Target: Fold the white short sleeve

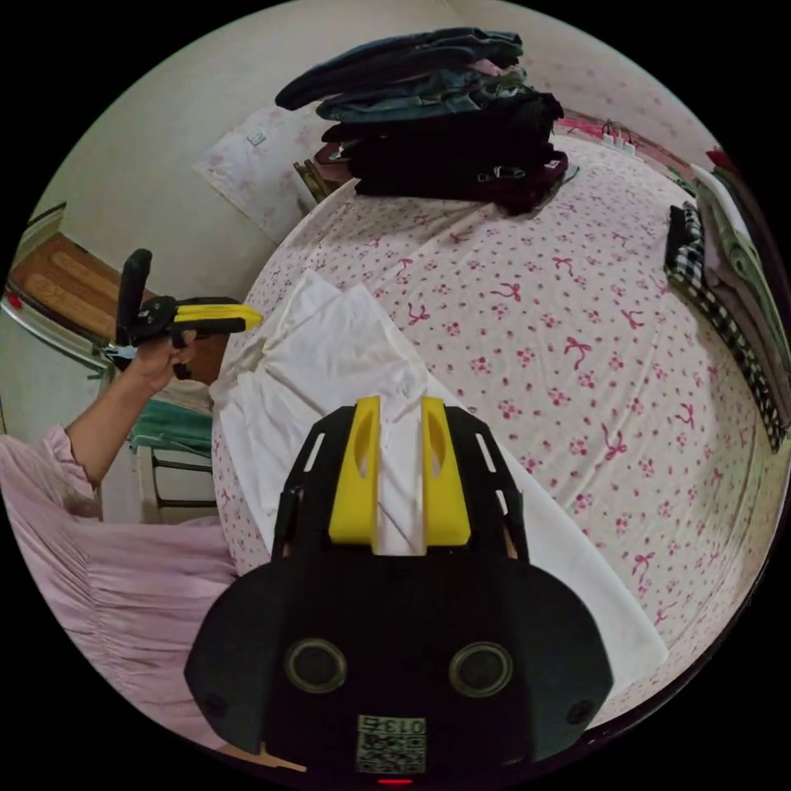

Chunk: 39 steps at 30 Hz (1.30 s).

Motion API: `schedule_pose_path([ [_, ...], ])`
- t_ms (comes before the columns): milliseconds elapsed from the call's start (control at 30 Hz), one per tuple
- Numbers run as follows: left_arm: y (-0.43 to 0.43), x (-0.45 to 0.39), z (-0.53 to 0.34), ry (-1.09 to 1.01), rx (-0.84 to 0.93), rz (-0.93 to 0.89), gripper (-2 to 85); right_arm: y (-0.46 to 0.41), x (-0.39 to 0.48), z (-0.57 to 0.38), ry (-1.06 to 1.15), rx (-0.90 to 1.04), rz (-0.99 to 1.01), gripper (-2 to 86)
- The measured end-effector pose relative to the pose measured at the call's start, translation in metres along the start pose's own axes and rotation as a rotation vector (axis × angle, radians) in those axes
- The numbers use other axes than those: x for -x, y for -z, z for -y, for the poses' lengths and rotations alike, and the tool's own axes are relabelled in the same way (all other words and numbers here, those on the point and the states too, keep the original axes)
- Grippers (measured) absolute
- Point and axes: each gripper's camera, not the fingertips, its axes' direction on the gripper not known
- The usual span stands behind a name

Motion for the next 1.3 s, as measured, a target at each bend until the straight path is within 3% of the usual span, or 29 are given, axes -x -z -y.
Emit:
schedule_pose_path([
  [400,-0.05,-0.01,0.019,-0.057,0.104,-0.05,-0.3,-0.004,-0.002,0.006,-0.047,0.064,0.022,2.3],
  [600,-0.056,-0.018,0.027,-0.095,0.127,-0.055,-0.3,0.027,-0.005,-0.034,-0.237,-0.047,0.163,1.8],
  [767,-0.058,-0.022,0.032,-0.08,0.131,-0.084,-0.3,0.012,-0.002,-0.077,-0.334,0.016,0.212,1.8],
  [933,-0.042,-0.03,0.033,-0.019,0.085,-0.015,-0.3,0.025,0.01,-0.097,-0.268,0.058,0.194,1.6],
  [1067,-0.024,-0.067,0.041,-0.09,-0.013,-0.048,-0.2,0.059,0.021,-0.095,-0.168,-0.056,0.054,1.7],
  [1300,-0.056,-0.136,0.066,-0.255,0.129,-0.006,-0.2,0.052,0.046,-0.069,-0.052,-0.032,-0.056,1.0],
])
